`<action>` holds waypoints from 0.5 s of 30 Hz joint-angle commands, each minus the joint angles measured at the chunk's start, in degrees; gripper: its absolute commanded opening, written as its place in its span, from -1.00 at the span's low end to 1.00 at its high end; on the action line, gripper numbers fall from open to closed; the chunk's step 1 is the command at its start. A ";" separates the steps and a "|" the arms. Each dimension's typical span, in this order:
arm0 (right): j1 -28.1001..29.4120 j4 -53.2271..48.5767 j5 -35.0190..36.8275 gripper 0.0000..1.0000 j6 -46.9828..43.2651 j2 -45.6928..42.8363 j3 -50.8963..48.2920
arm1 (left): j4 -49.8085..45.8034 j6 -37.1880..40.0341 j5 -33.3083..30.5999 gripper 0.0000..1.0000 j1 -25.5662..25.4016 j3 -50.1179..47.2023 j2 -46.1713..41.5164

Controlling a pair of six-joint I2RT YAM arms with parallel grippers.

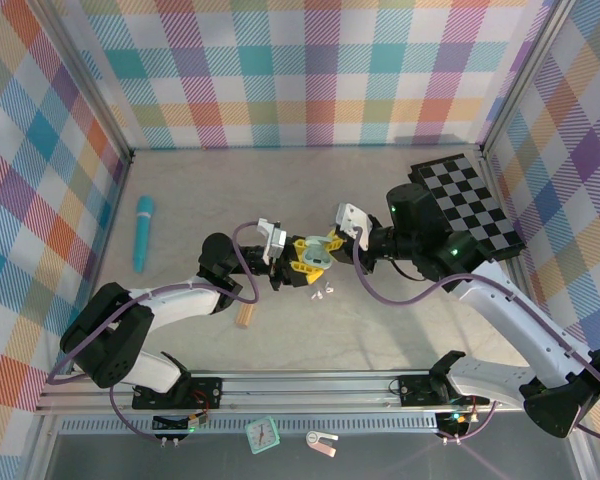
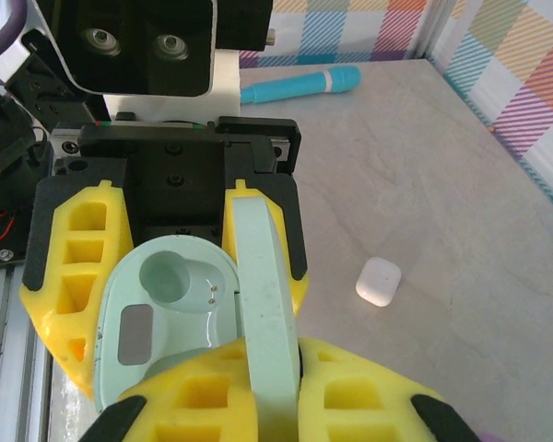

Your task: Insert wireless bluetooth earbuds into charging case

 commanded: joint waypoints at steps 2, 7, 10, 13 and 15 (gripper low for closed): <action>-0.18 -3.15 -3.95 -0.93 -2.73 0.92 2.20 | 3.65 -1.08 3.30 -0.36 -0.38 2.15 0.05; -0.12 -2.89 -4.00 -0.98 -2.23 0.62 2.37 | 3.87 -0.99 2.63 -0.26 -0.38 2.15 0.61; -0.13 -2.62 -3.17 -0.99 -1.79 0.35 2.28 | 3.91 -0.95 2.03 -0.14 -0.38 2.15 0.58; -0.12 -2.34 -2.34 -1.00 -1.10 0.43 2.29 | 3.92 -0.91 1.58 -0.04 -0.38 2.08 0.50; -0.13 -2.22 -1.52 -1.00 -0.66 0.60 2.28 | 3.95 -0.84 1.31 0.00 -0.38 2.15 0.51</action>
